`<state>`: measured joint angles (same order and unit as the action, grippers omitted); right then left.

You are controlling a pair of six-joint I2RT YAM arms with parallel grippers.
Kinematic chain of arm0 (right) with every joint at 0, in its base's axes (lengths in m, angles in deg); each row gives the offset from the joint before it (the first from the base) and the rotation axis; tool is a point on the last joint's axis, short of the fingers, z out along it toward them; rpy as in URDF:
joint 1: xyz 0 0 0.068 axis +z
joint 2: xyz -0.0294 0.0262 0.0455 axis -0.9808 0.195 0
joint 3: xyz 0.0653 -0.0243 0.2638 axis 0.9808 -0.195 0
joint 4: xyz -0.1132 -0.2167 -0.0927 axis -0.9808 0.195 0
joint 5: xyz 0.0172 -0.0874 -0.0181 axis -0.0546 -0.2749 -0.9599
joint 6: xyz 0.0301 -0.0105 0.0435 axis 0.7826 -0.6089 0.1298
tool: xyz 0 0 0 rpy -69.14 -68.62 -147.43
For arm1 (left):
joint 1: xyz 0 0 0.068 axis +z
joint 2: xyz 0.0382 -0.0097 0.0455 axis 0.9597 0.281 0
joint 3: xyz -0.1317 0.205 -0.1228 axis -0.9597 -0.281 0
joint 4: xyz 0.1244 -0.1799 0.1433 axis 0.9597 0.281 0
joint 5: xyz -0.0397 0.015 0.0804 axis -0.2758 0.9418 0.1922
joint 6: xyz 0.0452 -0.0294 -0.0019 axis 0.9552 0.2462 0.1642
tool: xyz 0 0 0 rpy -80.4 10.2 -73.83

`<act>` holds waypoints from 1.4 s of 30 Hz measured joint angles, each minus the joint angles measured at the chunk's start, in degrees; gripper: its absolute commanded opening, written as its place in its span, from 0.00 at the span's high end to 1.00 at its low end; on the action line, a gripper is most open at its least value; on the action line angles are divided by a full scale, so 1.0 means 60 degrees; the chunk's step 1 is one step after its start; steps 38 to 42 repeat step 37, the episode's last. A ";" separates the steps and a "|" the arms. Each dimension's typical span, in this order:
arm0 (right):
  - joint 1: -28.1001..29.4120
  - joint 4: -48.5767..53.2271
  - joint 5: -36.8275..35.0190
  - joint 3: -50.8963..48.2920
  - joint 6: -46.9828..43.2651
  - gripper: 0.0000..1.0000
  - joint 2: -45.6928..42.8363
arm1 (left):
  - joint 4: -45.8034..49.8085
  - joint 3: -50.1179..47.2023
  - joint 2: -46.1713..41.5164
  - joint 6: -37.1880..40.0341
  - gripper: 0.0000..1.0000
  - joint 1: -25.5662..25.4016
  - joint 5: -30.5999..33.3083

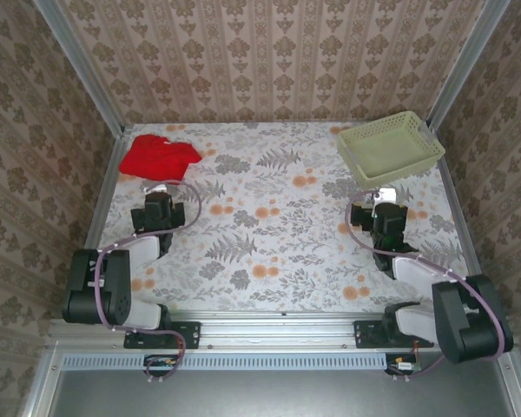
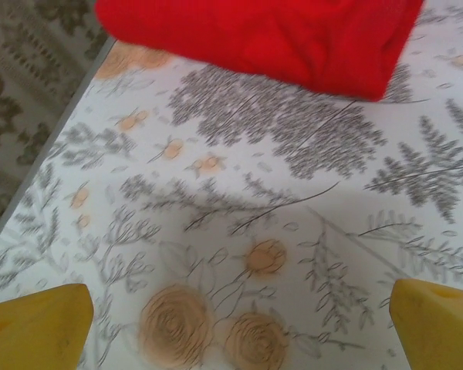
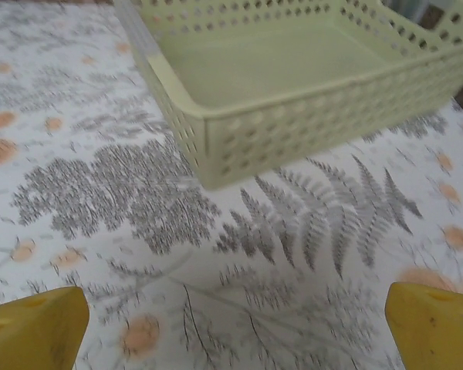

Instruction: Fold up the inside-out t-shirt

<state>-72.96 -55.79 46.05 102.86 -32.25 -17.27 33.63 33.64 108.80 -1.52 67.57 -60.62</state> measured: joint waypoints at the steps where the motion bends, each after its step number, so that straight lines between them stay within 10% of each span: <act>1: -0.0178 -0.0397 0.0306 0.0000 -0.0095 0.00 0.0211 | -0.0732 -0.0164 0.0102 0.0168 0.00 0.0062 -0.0306; 15: -0.0969 -0.2565 0.2554 0.0488 -0.0124 0.00 0.2936 | -0.3829 -0.0820 0.1242 0.0699 0.00 0.0714 -0.2353; 42: -0.0958 -0.2641 0.2546 0.0772 -0.0113 0.00 0.2932 | -0.4368 -0.0823 0.1242 0.0659 0.00 0.0390 -0.0736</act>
